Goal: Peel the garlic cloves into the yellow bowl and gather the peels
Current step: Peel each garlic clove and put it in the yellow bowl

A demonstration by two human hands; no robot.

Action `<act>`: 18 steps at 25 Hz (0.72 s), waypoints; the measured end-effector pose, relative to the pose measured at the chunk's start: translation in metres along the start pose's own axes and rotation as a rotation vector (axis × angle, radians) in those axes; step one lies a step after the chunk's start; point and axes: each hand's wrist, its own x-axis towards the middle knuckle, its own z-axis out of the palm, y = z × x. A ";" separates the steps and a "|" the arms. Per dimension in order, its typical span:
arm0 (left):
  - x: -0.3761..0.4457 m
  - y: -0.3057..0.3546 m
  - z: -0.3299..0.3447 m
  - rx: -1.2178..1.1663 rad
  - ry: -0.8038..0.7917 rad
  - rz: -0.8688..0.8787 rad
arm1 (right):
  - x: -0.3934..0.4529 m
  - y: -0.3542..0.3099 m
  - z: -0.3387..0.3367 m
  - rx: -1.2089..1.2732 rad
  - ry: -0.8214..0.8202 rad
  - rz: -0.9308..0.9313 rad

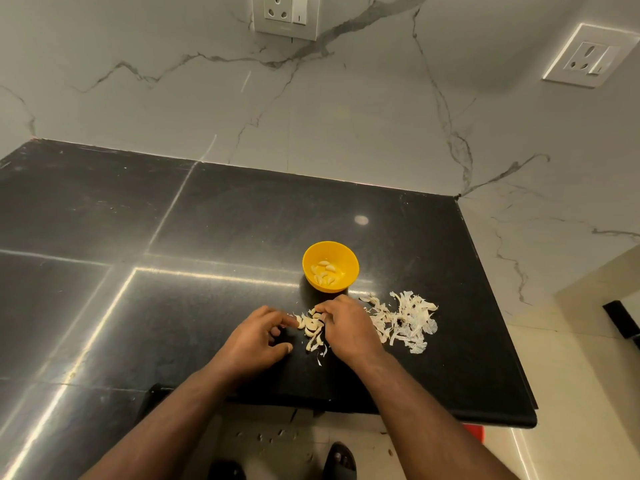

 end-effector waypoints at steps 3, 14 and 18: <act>0.001 0.004 0.004 0.053 0.052 -0.022 | 0.001 0.000 0.002 -0.061 -0.006 -0.004; 0.011 0.017 0.010 -0.050 0.238 -0.102 | -0.009 0.004 -0.007 0.126 -0.029 0.169; 0.011 0.026 0.011 -0.266 0.202 -0.056 | -0.018 -0.003 -0.019 0.474 -0.085 0.270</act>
